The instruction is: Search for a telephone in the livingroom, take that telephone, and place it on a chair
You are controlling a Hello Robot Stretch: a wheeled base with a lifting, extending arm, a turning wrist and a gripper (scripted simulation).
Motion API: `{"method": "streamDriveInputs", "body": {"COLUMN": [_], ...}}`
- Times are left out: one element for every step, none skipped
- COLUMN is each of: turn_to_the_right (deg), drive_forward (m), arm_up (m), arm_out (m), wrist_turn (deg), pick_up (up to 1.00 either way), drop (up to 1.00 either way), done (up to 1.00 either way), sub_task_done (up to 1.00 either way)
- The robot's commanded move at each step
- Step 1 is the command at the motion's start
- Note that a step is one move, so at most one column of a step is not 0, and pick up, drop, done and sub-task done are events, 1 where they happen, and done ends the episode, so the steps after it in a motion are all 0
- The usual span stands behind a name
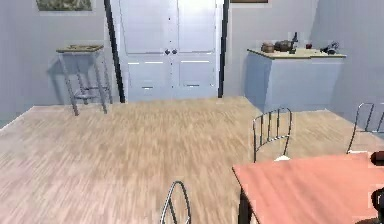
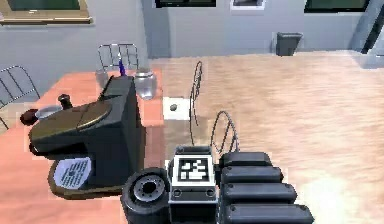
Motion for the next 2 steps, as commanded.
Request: {"method": "streamDriveInputs", "body": {"turn_to_the_right": [-45.0, -15.0], "drive_forward": [0.00, 0.00], "arm_up": [0.00, 0.00], "arm_out": [0.00, 0.00], "wrist_turn": [0.0, 0.0], "pick_up": [0.00, 0.00], "drop": [0.00, 0.00], "done": [0.00, 0.00], "sub_task_done": [0.00, 0.00]}}
